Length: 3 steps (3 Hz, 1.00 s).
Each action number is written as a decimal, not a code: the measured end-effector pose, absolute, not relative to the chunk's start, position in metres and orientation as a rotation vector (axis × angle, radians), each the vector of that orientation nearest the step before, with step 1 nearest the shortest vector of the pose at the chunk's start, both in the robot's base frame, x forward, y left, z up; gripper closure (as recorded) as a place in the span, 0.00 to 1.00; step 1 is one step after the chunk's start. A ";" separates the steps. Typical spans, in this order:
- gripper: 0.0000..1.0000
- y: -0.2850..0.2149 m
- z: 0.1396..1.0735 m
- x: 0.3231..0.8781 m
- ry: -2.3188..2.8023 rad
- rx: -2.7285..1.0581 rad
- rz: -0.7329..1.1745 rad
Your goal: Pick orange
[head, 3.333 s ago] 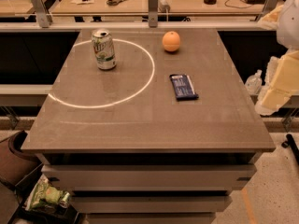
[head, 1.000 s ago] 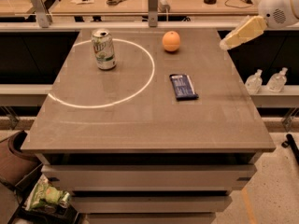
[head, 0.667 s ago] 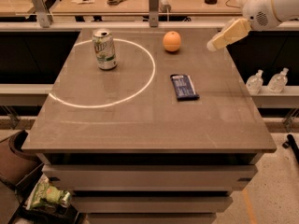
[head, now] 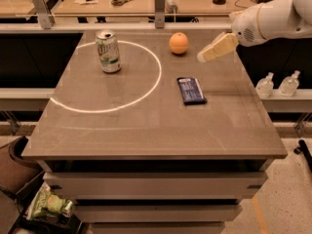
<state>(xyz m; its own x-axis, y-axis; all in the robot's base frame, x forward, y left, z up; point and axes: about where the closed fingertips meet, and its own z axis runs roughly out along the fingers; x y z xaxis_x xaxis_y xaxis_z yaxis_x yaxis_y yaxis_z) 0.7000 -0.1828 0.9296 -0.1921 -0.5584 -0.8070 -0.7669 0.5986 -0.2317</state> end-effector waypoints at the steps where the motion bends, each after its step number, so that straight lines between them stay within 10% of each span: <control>1: 0.00 -0.169 0.917 0.721 1.819 -1.044 0.307; 3: 0.00 -0.139 0.903 0.774 1.716 -1.071 0.367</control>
Offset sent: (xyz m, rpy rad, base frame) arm 0.0876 0.0398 -0.0223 0.1224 -0.1450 0.0918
